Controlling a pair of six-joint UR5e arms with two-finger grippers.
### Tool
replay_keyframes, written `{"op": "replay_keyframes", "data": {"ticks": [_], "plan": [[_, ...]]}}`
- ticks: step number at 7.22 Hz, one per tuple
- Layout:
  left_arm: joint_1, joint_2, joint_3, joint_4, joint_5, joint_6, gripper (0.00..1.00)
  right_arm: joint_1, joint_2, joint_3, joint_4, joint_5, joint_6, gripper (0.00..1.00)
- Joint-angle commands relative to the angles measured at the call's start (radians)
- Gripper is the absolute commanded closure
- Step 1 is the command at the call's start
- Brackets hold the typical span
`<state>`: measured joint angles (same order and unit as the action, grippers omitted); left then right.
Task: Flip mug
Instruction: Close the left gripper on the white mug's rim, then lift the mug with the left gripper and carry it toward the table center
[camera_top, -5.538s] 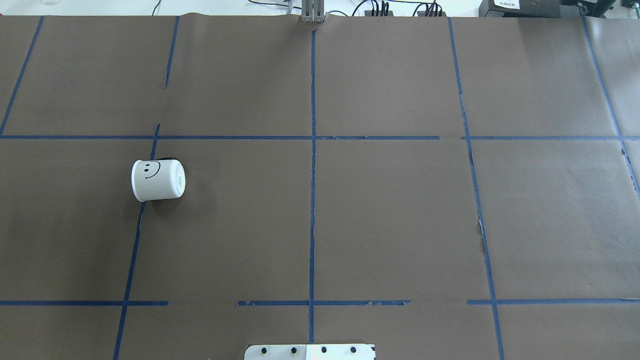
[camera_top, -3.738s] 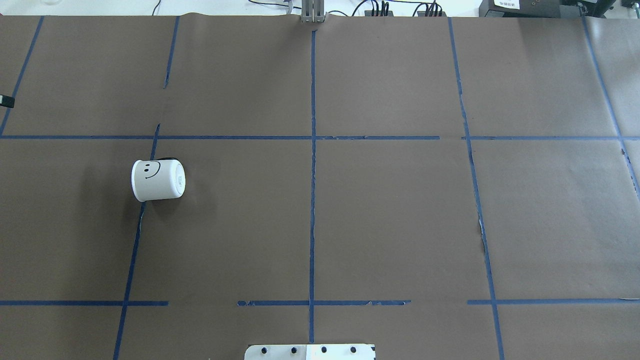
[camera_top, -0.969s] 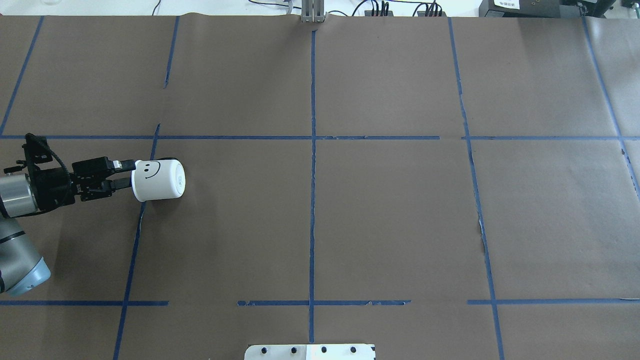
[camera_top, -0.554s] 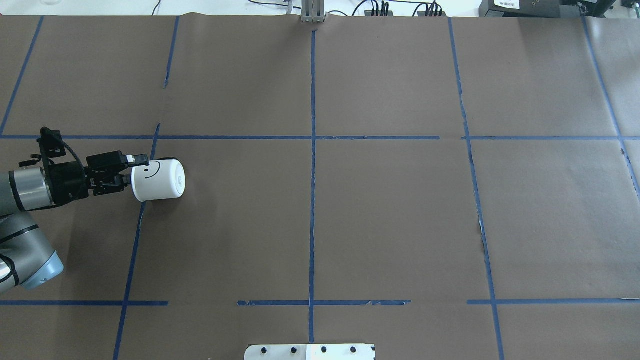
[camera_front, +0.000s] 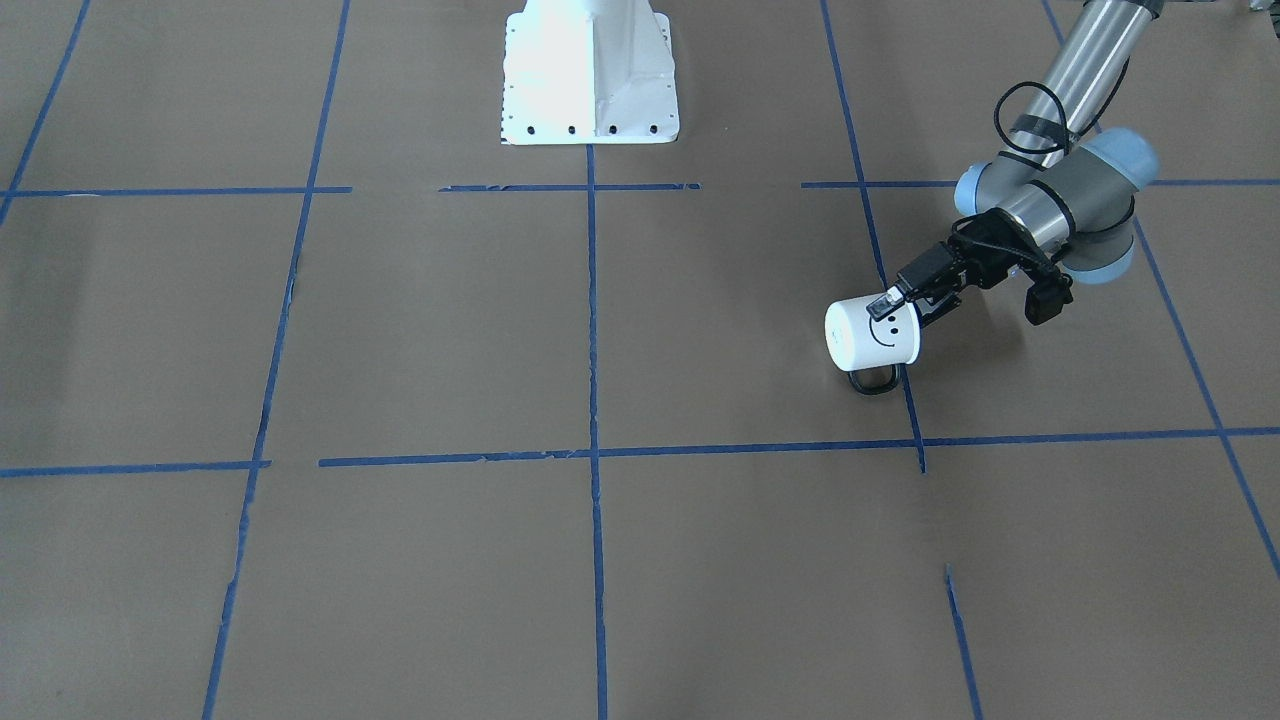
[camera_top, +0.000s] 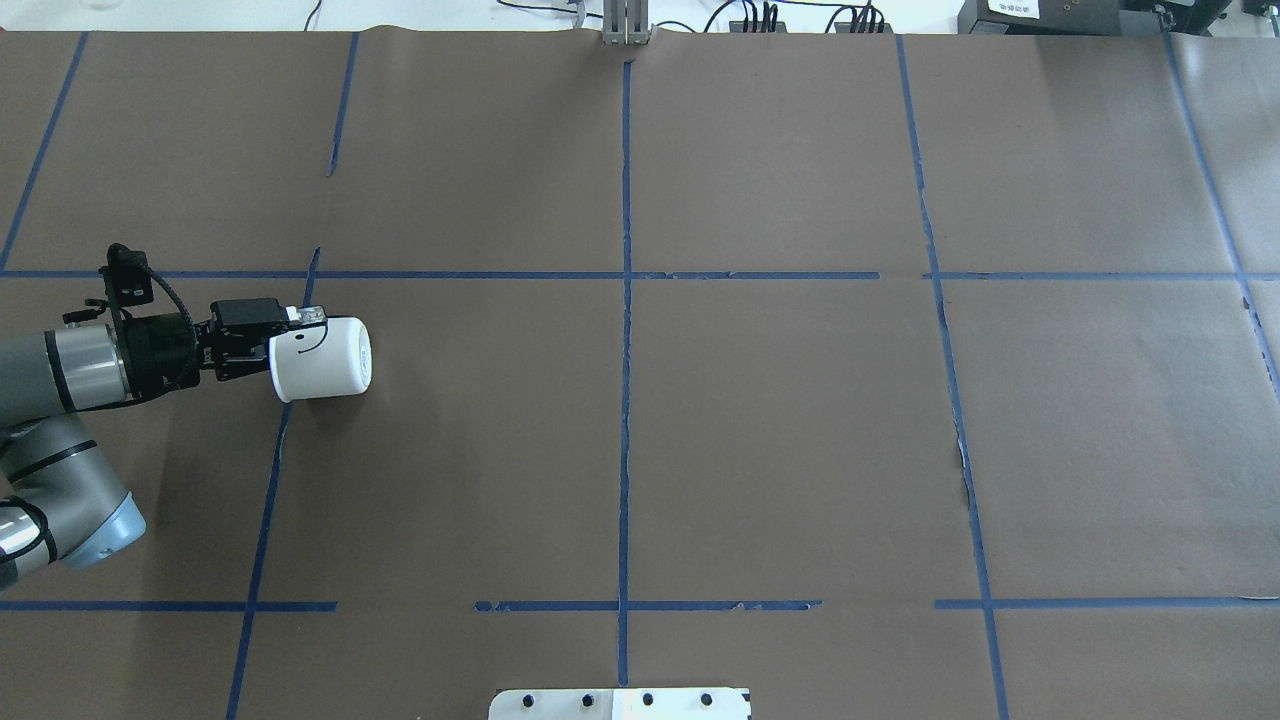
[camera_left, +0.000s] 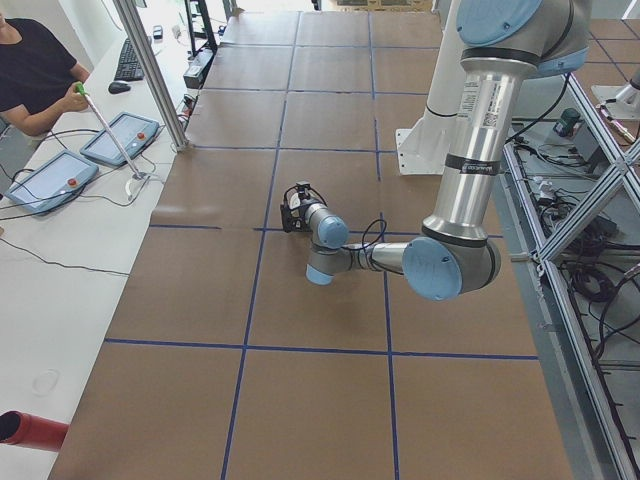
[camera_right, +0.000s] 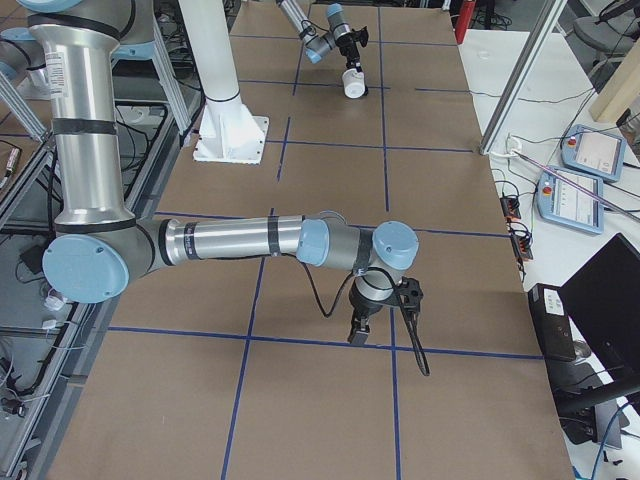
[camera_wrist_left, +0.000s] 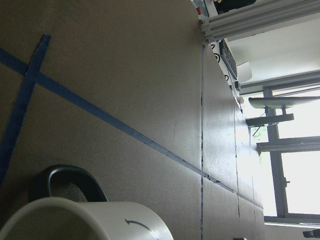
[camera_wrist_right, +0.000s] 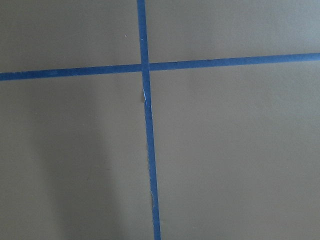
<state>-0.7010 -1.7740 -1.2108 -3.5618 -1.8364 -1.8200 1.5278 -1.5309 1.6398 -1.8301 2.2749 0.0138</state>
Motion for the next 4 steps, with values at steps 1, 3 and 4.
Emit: {"op": "replay_keyframes", "data": {"ticks": [1,3,4], "plan": [[-0.002,-0.001,-0.088,0.128,-0.071,-0.001,1.0,0.0,0.0,0.0,0.0,0.0,0.0,0.0],[-0.003,-0.001,-0.23,0.297,-0.086,-0.004,1.0,0.0,0.0,0.0,0.0,0.0,0.0,0.0],[-0.003,-0.002,-0.343,0.46,-0.119,-0.008,1.0,0.0,0.0,0.0,0.0,0.0,0.0,0.0]]}}
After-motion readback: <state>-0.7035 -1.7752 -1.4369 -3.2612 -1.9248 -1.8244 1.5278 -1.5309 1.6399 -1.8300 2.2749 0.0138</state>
